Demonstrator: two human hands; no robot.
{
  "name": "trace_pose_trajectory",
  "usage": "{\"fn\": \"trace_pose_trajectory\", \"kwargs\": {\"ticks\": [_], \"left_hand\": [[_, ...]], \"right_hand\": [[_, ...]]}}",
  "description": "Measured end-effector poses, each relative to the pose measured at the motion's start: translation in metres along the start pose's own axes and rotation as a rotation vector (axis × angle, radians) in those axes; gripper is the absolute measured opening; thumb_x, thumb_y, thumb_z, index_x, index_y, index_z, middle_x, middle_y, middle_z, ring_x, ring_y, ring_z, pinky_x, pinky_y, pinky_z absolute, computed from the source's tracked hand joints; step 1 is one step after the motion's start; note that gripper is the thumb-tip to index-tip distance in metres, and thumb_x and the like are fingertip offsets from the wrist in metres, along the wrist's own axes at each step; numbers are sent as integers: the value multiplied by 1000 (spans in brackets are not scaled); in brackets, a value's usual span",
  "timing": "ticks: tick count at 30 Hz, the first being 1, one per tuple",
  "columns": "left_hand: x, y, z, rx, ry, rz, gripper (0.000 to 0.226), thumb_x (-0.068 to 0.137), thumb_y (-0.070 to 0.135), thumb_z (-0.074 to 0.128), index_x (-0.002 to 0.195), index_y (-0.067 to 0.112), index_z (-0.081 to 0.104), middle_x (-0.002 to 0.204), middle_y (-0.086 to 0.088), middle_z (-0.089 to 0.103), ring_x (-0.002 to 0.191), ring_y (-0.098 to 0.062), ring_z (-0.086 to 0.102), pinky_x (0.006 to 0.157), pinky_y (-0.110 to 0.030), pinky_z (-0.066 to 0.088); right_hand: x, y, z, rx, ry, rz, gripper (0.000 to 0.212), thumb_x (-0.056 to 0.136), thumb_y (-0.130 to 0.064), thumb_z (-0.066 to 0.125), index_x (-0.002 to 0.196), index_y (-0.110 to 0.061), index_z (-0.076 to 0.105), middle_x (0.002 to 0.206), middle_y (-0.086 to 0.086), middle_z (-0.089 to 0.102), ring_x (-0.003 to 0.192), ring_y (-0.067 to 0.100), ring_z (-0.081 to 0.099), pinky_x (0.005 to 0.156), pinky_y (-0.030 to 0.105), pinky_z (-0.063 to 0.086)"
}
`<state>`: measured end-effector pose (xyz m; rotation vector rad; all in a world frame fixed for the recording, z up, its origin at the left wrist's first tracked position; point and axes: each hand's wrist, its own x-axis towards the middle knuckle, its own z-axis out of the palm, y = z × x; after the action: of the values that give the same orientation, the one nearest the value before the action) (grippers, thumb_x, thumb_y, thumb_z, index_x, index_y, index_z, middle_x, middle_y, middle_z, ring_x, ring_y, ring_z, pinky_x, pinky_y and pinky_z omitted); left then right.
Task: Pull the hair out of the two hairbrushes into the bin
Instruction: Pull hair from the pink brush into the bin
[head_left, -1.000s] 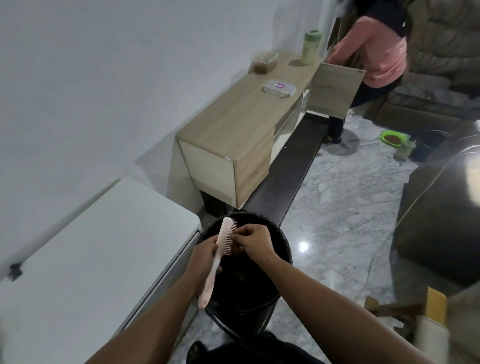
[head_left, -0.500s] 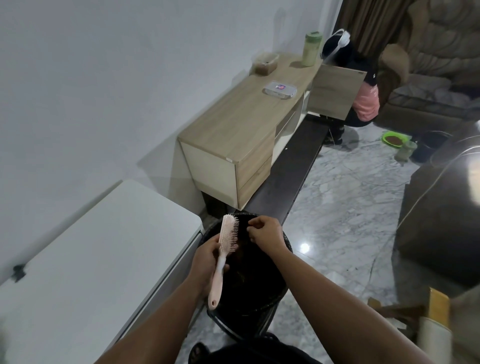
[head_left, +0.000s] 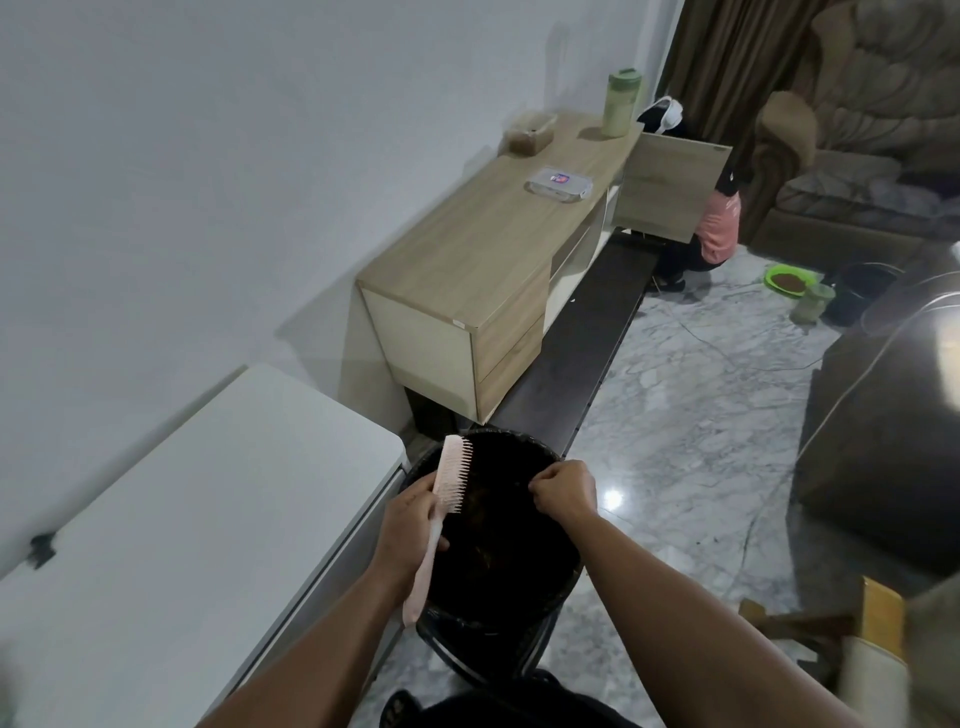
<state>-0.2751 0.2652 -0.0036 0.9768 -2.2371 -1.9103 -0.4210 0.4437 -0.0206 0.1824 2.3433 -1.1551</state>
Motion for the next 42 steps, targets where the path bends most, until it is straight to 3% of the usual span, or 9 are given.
{"fn": "trace_pose_trajectory", "kwargs": {"ticks": [4,9,13,16,22,27,30,35,42], "left_hand": [[1,-2,-3,-155,17,-81,48,105,10,36,137,17,71,115,-18,74,66,-21,64,51,-35,51],[2,10,4,-229,19,-106,46,101,22,42,135,29,72,122,-17,75,88,-29,70,53,-33,54],[5,10,5,-123,64,-53,46,107,16,37,141,21,67,119,-20,74,71,-27,67,48,-29,52],[3,8,3,-94,56,-4,53,95,36,42,140,22,68,124,-28,70,81,-54,65,57,-36,53],[4,19,-2,-345,32,-74,55,94,27,45,144,10,61,139,-22,61,98,-25,64,59,-30,58],[5,20,9,-467,48,-229,42,100,32,49,131,13,71,120,-18,73,94,-27,71,64,-33,61],[5,25,20,-421,-4,-193,39,103,24,49,123,5,76,116,-26,76,103,-38,74,82,-46,60],[2,31,23,-303,47,-192,30,103,7,42,116,-1,67,99,-13,73,84,-24,73,40,-23,43],[0,35,0,-544,4,-331,31,102,10,37,128,7,55,143,-15,58,109,-31,77,36,-17,31]], "right_hand": [[-8,-7,1,70,-37,-55,16,82,-7,71,72,-15,80,71,9,77,67,26,75,71,46,68],[-50,-52,22,366,-445,-163,21,89,-10,80,109,-8,74,79,7,72,64,12,64,57,22,56],[-53,-55,34,333,-350,-150,13,86,-4,81,95,5,78,72,12,72,58,18,64,56,23,57],[-38,-46,28,244,-259,-106,8,87,-1,77,91,6,78,69,12,70,57,18,64,60,29,63],[-5,6,8,173,-67,77,21,94,-6,62,78,-6,77,72,16,71,57,21,64,63,39,59],[-45,-26,27,154,-201,-289,38,87,-44,78,120,-26,73,92,-5,77,84,11,74,82,36,64],[-69,-39,38,164,-210,-413,30,84,-30,85,111,-22,77,88,-12,76,79,3,73,74,20,61],[-54,-32,30,306,-182,-249,7,91,-6,77,91,0,78,79,16,76,54,5,67,54,20,58],[-10,24,-8,129,103,-44,15,88,-16,70,78,-22,79,71,2,77,71,24,75,72,51,65]]}}
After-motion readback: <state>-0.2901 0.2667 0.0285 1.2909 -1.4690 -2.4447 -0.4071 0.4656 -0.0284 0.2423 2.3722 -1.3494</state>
